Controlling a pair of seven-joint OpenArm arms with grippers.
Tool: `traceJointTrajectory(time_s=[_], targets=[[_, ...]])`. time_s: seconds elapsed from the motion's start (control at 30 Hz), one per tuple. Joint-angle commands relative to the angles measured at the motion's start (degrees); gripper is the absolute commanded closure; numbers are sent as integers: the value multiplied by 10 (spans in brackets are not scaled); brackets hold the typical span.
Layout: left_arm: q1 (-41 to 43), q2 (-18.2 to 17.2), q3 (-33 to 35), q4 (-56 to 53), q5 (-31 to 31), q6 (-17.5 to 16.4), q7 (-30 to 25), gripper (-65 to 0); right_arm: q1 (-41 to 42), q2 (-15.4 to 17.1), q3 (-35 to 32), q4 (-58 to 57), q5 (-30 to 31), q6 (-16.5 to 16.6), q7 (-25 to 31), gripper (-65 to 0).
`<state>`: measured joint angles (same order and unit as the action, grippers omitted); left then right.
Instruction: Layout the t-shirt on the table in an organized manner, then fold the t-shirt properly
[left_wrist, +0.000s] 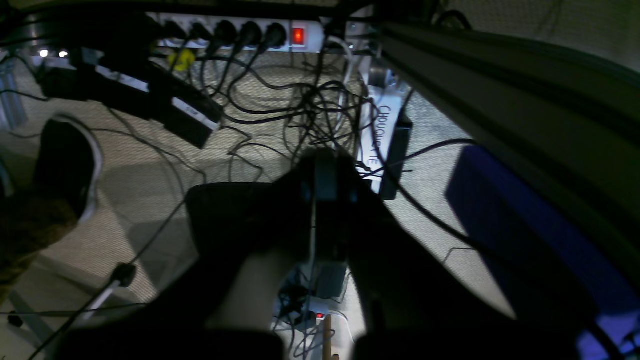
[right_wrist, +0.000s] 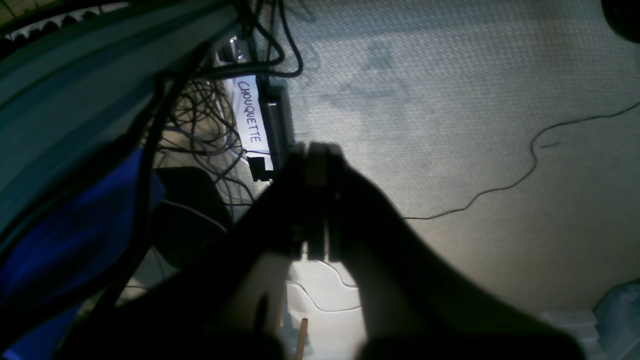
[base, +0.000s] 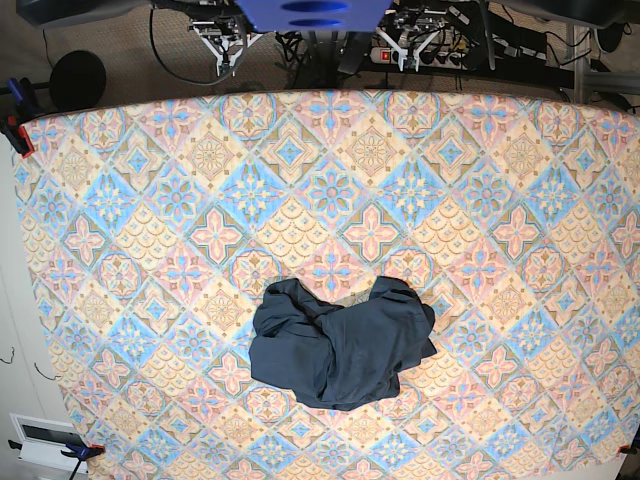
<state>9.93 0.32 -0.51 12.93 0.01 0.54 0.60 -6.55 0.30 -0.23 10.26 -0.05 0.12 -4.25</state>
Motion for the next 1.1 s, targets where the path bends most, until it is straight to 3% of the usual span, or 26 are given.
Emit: traceJointTrajectory(time_s=[0.0,1.07], targets=[[4,2,0,1,-1,-1,-3,0,-2,1,-1,2,-1,-1,3,0],[13,-4,0,1,-1,-1,-3,0,-10,2,1,0,-1,-1,3,0]])
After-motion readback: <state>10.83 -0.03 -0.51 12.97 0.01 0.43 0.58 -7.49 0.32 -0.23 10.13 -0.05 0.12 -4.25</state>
